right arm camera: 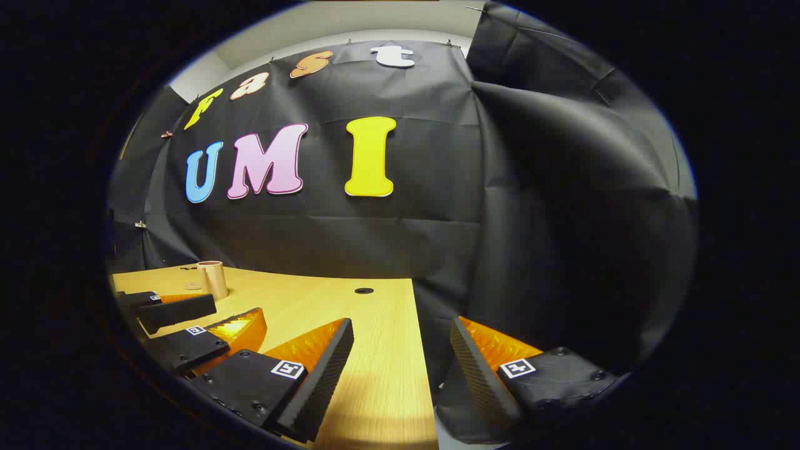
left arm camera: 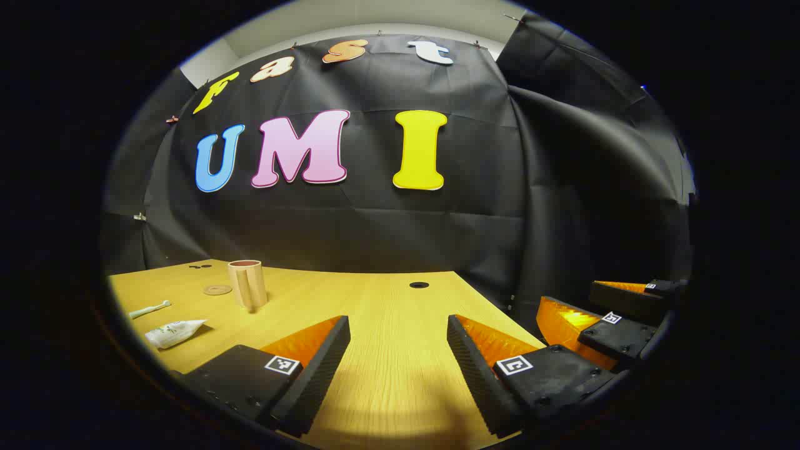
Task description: Put the toothbrush and toothpaste on the desktop into the cup, then pick up the cup and place it on the coaster on the desktop.
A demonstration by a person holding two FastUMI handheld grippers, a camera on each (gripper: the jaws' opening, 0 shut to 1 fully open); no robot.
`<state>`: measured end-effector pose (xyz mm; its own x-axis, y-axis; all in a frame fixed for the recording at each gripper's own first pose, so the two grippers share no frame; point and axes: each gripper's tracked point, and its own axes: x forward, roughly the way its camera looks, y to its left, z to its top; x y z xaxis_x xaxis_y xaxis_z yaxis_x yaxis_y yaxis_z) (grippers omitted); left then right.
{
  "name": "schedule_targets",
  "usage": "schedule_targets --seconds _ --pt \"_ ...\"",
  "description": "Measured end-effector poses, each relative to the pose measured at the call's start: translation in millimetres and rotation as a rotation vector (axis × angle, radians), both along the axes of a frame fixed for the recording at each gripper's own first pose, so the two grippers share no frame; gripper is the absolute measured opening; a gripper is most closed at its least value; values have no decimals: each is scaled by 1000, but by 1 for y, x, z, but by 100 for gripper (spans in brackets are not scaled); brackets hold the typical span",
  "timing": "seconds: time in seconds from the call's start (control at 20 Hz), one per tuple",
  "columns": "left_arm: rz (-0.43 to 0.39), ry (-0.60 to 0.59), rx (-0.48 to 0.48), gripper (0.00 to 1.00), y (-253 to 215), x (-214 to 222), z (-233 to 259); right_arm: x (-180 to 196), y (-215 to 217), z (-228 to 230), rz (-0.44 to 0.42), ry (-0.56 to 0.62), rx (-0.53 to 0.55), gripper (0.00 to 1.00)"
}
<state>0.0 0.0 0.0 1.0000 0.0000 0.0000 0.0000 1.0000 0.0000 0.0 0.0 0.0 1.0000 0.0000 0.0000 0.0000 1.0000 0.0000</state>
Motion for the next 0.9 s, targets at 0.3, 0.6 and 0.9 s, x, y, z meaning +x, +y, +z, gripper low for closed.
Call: schedule_targets --seconds 0.3,0.6,0.9 --pt "0 1 0 99 0 -1 0 0 -1 0 -1 0 1 96" --pt "0 9 1 98 1 3 -2 4 0 -1 -2 6 -2 96" --pt "2 27 2 99 0 2 -2 24 2 3 -7 -1 -8 96"
